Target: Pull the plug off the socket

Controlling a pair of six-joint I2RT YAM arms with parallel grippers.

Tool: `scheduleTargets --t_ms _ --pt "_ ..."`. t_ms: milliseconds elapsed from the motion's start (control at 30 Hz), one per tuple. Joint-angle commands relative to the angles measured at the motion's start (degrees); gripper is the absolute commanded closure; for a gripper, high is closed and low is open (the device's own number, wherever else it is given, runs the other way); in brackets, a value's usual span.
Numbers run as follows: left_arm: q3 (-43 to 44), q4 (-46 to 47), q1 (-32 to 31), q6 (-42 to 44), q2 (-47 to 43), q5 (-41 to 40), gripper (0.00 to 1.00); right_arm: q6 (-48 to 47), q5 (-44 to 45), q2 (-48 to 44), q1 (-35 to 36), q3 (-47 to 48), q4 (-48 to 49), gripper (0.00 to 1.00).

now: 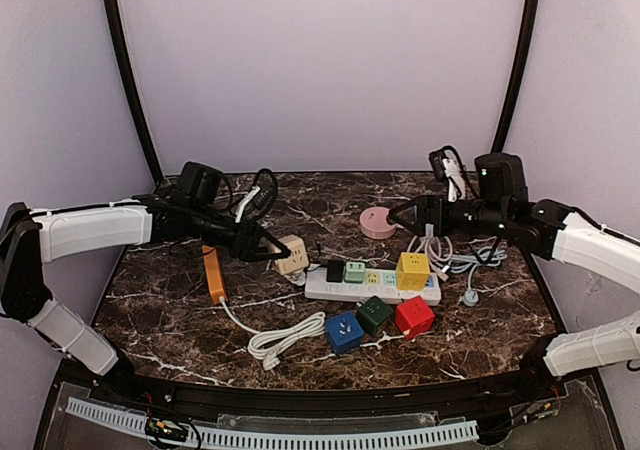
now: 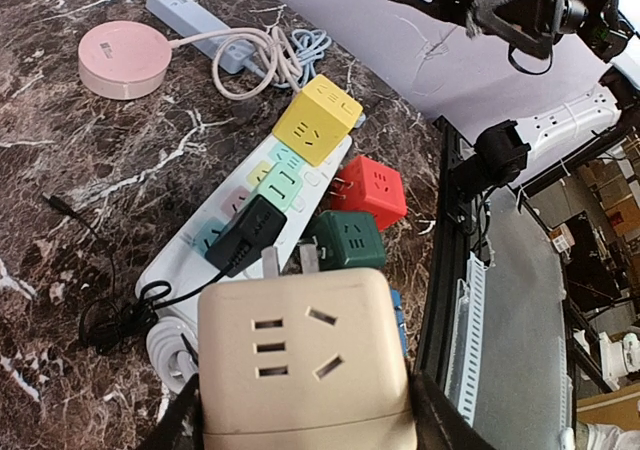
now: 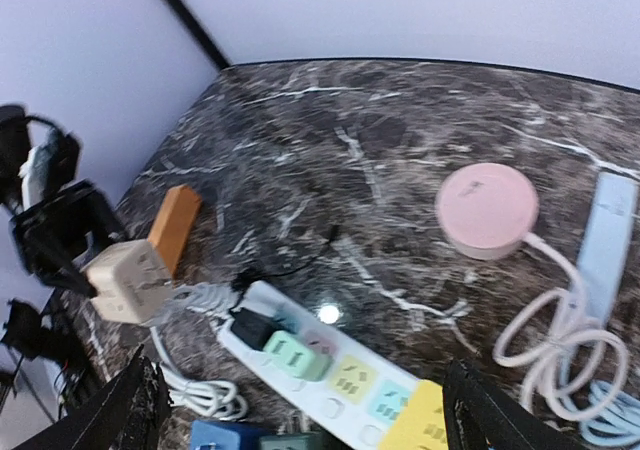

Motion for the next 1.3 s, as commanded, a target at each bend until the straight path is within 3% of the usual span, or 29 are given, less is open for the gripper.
scheduleTargets --t_ms 0,233,433,567,1267 --pt "-0.16 6.91 -0.70 -1.15 -2.94 6.14 0.99 -4.56 -7.28 5.45 9.02 4.30 8.47 0.11" --pt "-0.46 8.20 -0.69 -5.48 -2.21 2.31 0.99 -7.46 -3.64 16.56 21.21 6.61 19.56 0.11" --pt "-3.94 17.96 -0.28 -25.01 -1.28 0.93 0.99 -8.49 4.84 23.13 27.04 7.21 24.29 0.14" --pt "-7.10 24.13 -0.12 -32.63 -3.19 0.00 0.99 -8.88 10.59 27.37 29.92 8.88 23.97 0.17" --pt "-10.91 24.57 -0.12 -37.61 -11.48 -3.31 0.99 -2.76 15.54 38.50 30.40 13.39 24.68 0.40"
